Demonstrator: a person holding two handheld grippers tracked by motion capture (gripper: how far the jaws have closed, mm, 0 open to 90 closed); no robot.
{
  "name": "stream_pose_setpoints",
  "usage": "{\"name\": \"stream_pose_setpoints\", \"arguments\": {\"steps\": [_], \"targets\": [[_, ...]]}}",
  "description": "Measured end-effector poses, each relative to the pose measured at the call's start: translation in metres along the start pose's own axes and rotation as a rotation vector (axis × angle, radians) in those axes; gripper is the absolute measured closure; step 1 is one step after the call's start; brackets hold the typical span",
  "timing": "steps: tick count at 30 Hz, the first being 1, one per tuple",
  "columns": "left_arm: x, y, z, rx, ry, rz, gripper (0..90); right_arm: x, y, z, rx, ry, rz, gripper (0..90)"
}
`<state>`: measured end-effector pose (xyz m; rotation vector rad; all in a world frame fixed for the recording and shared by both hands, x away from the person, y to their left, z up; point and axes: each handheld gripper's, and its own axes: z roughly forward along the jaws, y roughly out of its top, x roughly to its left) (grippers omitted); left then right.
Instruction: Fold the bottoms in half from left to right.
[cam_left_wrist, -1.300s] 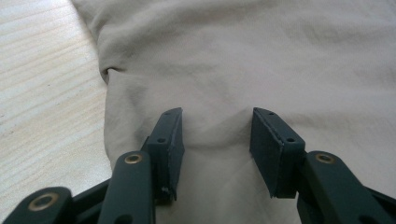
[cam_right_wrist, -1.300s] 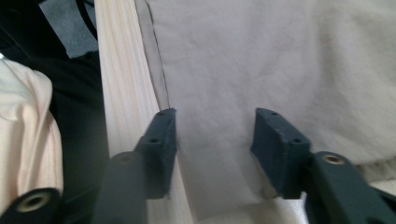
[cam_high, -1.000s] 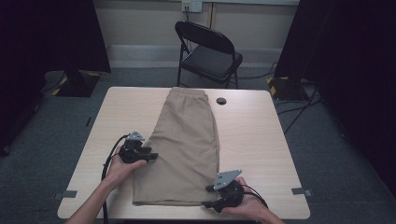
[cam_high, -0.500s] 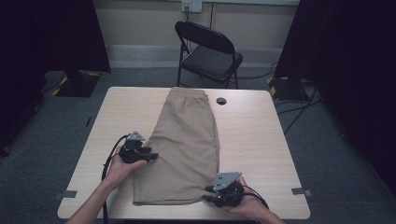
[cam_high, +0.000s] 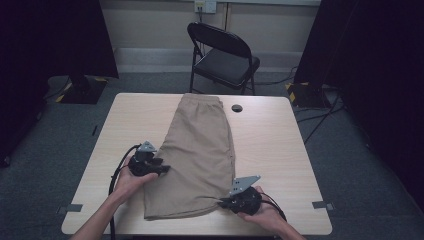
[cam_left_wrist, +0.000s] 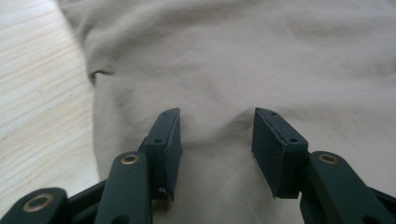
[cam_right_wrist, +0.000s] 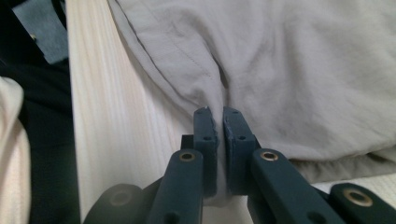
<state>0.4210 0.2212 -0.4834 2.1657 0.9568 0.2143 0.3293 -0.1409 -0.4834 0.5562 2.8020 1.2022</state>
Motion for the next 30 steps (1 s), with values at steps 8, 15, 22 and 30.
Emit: {"name": "stream_pose_setpoints", "arguments": {"steps": [8, 15, 22, 30], "targets": [[-0.001, -0.002, 0.005, 0.007, -0.009, 0.02, 52.8, -0.005, 0.007, -0.01, -0.057, 0.014, 0.032, 85.9], [-0.006, 0.002, -0.003, -0.034, -0.056, 0.019, 54.6, -0.009, 0.015, -0.01, -0.082, 0.008, 0.039, 85.9], [-0.012, -0.002, 0.004, 0.018, -0.073, 0.062, 57.1, -0.023, 0.026, -0.019, -0.129, -0.044, 0.043, 85.9], [-0.01, -0.003, 0.006, 0.008, -0.06, 0.053, 57.4, -0.051, 0.042, -0.02, -0.176, -0.074, 0.088, 86.0]]}}
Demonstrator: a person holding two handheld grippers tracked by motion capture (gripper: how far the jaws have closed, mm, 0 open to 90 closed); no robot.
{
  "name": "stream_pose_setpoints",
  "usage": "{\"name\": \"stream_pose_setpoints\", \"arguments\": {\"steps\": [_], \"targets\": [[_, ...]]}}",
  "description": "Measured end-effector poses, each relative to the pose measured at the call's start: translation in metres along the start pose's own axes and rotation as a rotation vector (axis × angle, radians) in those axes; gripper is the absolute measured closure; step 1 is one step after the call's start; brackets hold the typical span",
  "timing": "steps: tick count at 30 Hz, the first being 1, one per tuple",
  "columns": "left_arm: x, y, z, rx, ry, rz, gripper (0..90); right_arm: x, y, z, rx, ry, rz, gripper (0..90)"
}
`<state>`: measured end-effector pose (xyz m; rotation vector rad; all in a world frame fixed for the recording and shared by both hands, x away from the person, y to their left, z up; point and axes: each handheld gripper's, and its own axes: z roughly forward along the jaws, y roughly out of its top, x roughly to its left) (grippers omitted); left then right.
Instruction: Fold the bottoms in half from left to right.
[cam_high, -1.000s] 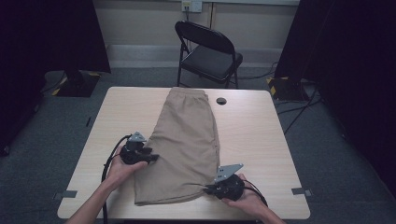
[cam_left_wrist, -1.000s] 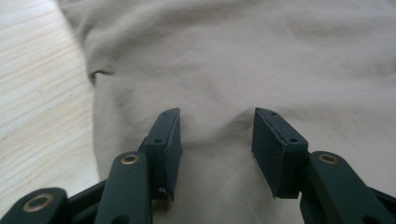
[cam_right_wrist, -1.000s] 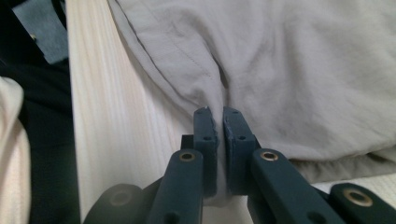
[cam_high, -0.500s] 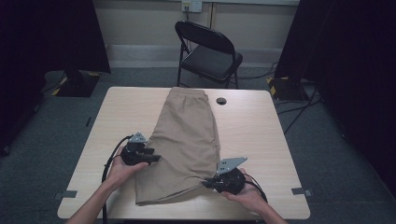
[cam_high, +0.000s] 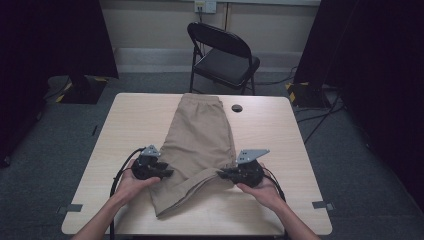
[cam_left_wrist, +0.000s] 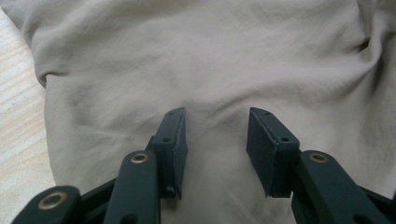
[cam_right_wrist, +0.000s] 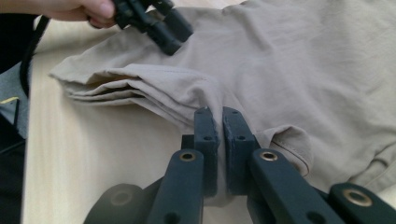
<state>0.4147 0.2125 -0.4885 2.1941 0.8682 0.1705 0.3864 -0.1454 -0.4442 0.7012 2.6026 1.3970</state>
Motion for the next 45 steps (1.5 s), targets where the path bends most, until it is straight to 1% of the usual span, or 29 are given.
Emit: {"name": "stream_pose_setpoints", "arguments": {"steps": [1, 4, 5, 7, 11, 15, 18, 20, 21, 23, 25, 27, 29, 31, 34, 36, 39, 41, 42, 44, 45], "targets": [[0.0, 0.0, 0.0, 0.0, 0.0, 0.001, 57.2, -0.002, 0.002, 0.002, 0.004, -0.007, -0.002, 86.0], [0.0, -0.001, 0.0, -0.005, -0.003, -0.003, 57.2, -0.011, 0.007, 0.011, 0.004, -0.013, 0.017, 85.9], [0.0, -0.001, 0.0, -0.005, -0.002, -0.003, 57.2, -0.015, 0.008, 0.015, 0.01, -0.015, 0.031, 85.9], [0.0, -0.001, 0.0, -0.003, -0.001, -0.001, 56.8, -0.022, 0.008, 0.023, 0.044, -0.029, 0.053, 85.9], [0.001, 0.0, 0.0, -0.003, -0.008, -0.006, 55.9, -0.034, 0.008, 0.037, 0.063, -0.044, 0.082, 85.7], [0.0, 0.001, -0.002, 0.013, -0.015, -0.014, 52.6, -0.041, 0.005, 0.048, 0.097, -0.053, 0.104, 85.6], [-0.004, 0.002, -0.011, -0.01, -0.027, -0.021, 51.6, -0.043, 0.001, 0.054, 0.115, -0.061, 0.113, 85.5], [-0.009, 0.003, -0.019, -0.038, -0.044, -0.018, 51.5, -0.043, -0.001, 0.057, 0.125, -0.06, 0.119, 85.5], [-0.015, 0.003, -0.025, -0.058, -0.062, -0.018, 51.4, -0.043, -0.001, 0.058, 0.129, -0.061, 0.117, 85.5], [-0.024, 0.004, -0.032, -0.081, -0.087, 0.0, 51.5, -0.043, -0.002, 0.059, 0.134, -0.063, 0.12, 85.5], [-0.036, 0.002, -0.038, -0.086, -0.124, 0.033, 51.6, -0.043, -0.003, 0.06, 0.134, -0.065, 0.12, 85.5], [-0.047, -0.002, -0.043, -0.087, -0.152, 0.057, 51.6, -0.042, -0.004, 0.06, 0.136, -0.067, 0.124, 85.4], [-0.054, -0.006, -0.047, -0.094, -0.172, 0.068, 50.3, -0.042, -0.004, 0.061, 0.136, -0.069, 0.123, 85.3], [-0.06, -0.008, -0.049, -0.098, -0.194, 0.07, 48.2, -0.042, -0.004, 0.061, 0.137, -0.07, 0.123, 85.3], [-0.067, -0.008, -0.045, -0.079, -0.214, 0.085, 45.3, -0.043, -0.004, 0.062, 0.136, -0.068, 0.124, 85.3], [-0.072, -0.007, -0.038, -0.058, -0.234, 0.096, 41.5, -0.043, -0.004, 0.062, 0.136, -0.068, 0.124, 85.3], [-0.077, -0.007, -0.029, -0.023, -0.246, 0.109, 38.2, -0.043, -0.004, 0.061, 0.137, -0.068, 0.122, 85.2], [-0.081, -0.007, -0.022, 0.009, -0.242, 0.126, 37.0, -0.043, -0.004, 0.061, 0.136, -0.066, 0.122, 85.3], [-0.082, -0.008, -0.02, 0.019, -0.245, 0.127, 35.8, -0.043, -0.005, 0.061, 0.136, -0.066, 0.122, 85.2], [-0.085, -0.009, -0.016, 0.038, -0.231, 0.14, 35.5, -0.043, -0.005, 0.061, 0.136, -0.066, 0.122, 85.2], [-0.086, -0.009, -0.014, 0.047, -0.231, 0.146, 35.5, -0.043, -0.005, 0.061, 0.137, -0.066, 0.121, 85.3]]}}
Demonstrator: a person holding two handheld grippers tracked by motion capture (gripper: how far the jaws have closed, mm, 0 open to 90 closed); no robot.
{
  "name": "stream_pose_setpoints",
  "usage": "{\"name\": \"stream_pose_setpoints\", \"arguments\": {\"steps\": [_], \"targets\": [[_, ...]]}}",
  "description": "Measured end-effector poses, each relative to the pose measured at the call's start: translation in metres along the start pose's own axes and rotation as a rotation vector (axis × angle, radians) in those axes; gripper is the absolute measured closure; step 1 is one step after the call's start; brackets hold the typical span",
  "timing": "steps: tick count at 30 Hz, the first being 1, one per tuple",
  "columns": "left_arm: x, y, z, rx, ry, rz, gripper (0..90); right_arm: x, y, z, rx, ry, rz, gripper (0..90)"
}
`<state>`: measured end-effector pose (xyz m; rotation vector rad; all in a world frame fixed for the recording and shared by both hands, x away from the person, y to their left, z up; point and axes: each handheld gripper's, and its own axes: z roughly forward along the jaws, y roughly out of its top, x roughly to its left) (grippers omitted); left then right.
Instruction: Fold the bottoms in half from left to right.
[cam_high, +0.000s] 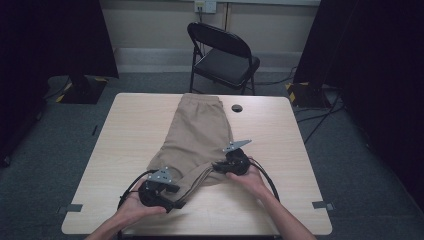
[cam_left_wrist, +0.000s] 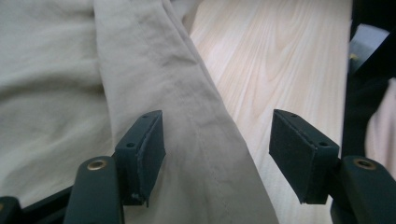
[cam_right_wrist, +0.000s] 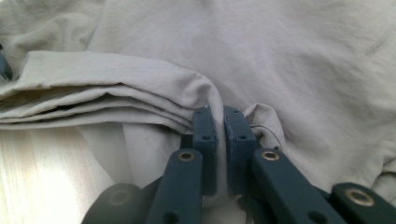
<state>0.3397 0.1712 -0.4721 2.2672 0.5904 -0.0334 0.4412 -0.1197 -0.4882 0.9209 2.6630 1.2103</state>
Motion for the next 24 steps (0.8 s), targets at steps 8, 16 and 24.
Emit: {"name": "stream_pose_setpoints", "arguments": {"steps": [8, 16, 24], "targets": [[0.008, -0.004, 0.004, 0.066, 0.055, 0.017, 69.4, 0.0, 0.0, 0.0, 0.001, 0.002, -0.001, 85.2], [0.026, 0.002, -0.02, -0.083, 0.02, -0.056, 86.2, -0.001, 0.0, -0.002, 0.006, 0.005, -0.005, 84.9], [0.066, 0.004, -0.033, -0.15, 0.081, -0.177, 86.2, -0.004, -0.001, -0.008, -0.021, 0.026, 0.007, 77.0]]}}
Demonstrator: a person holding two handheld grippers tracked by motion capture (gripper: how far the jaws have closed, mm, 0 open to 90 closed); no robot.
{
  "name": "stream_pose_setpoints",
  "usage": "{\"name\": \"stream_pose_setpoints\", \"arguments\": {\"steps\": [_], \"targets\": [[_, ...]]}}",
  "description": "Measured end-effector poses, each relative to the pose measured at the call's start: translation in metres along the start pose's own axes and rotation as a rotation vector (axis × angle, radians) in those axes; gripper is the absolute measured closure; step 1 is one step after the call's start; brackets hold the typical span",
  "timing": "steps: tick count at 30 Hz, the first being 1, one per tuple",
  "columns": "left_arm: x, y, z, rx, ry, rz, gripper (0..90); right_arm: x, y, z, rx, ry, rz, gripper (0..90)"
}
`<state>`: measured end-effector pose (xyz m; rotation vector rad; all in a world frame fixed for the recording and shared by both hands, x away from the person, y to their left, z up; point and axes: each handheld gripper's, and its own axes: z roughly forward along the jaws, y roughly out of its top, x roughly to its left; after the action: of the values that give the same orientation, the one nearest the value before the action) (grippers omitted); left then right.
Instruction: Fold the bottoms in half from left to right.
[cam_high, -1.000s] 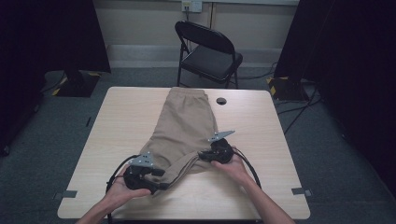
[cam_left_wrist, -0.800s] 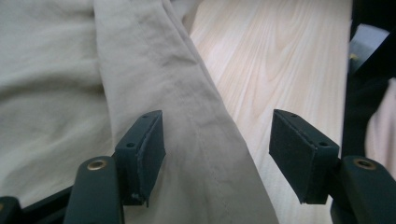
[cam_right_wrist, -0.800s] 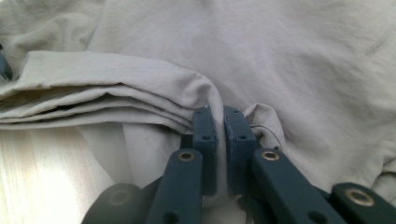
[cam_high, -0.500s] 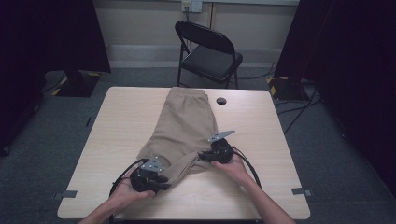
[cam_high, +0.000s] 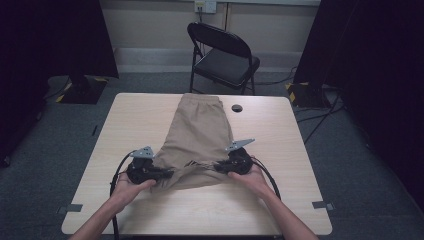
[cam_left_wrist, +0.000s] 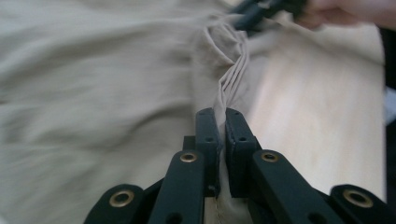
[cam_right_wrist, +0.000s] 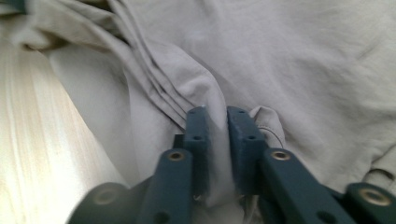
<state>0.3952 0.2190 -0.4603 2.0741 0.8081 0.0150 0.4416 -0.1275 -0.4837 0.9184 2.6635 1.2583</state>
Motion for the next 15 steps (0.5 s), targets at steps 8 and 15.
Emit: {"name": "stream_pose_setpoints", "arguments": {"steps": [8, 15], "targets": [[0.026, -0.001, 0.002, -0.002, 0.027, -0.063, 86.1, 0.004, -0.002, -0.013, -0.032, 0.03, -0.037, 51.8], [0.029, -0.004, 0.002, -0.019, 0.017, -0.077, 86.1, 0.001, -0.009, -0.011, -0.034, 0.004, -0.048, 51.6]]}}
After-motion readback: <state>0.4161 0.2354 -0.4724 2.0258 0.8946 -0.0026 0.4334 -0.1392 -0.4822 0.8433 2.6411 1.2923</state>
